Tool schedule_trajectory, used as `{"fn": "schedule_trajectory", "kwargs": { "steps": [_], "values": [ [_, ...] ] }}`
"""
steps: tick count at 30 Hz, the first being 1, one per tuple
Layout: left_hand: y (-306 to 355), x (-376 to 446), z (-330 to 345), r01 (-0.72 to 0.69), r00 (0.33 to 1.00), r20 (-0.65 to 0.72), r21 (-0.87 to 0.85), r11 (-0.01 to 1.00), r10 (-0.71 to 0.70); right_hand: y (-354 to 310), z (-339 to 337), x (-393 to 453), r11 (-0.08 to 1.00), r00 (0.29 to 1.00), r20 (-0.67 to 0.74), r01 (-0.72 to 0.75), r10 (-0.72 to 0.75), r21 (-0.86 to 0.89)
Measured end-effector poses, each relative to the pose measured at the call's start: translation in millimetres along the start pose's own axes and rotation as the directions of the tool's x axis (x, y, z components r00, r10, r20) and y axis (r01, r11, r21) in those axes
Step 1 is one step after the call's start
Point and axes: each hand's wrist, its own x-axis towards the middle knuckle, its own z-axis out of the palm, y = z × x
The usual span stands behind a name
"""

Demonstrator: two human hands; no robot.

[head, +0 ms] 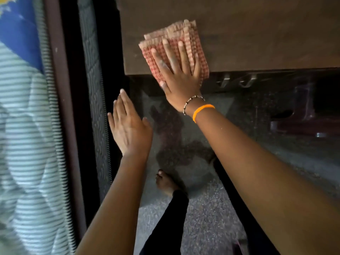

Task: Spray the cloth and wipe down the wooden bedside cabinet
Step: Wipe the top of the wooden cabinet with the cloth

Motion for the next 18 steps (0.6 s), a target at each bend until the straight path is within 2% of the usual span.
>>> {"fn": "schedule_trajectory", "kwargs": {
  "steps": [5,9,11,13,15,17,18],
  "values": [
    [-28.1,5.2,19.6,0.079,0.996,-0.028,-0.193,0.978,-0.086,-39.7,18.7,11.0,0.992,0.991,-0.068,0.116,-0.118,-0.044],
    [-31.4,3.9,52.8,0.091,0.993,-0.035,-0.334,0.938,-0.109,-35.6,26.8,14.3,0.984,0.966,-0.194,0.154,-0.169,-0.086],
    [-27.0,7.1,66.1,0.099,0.994,0.008,-0.437,0.894,-0.106,-29.5,35.0,13.5,0.972,0.941,-0.257,0.189,-0.219,-0.137],
    [-26.2,7.0,72.8,0.045,0.999,0.003,-0.498,0.866,-0.05,-14.7,42.0,2.7,0.942,0.891,-0.34,0.221,-0.3,-0.251],
    [-25.8,11.2,77.5,-0.013,1.0,-0.02,-0.53,0.848,0.003,14.2,40.9,-10.8,0.94,0.878,-0.39,0.165,-0.278,-0.299],
    [-29.1,24.5,78.6,0.001,1.0,0.025,-0.587,0.81,0.018,42.0,47.0,-29.2,0.954,0.887,-0.421,0.066,-0.191,-0.293],
    [-27.3,36.0,91.6,-0.076,0.994,-0.109,-0.629,0.774,0.009,51.8,57.2,-21.0,0.914,0.795,-0.525,0.087,-0.303,-0.396]
  ]
}}
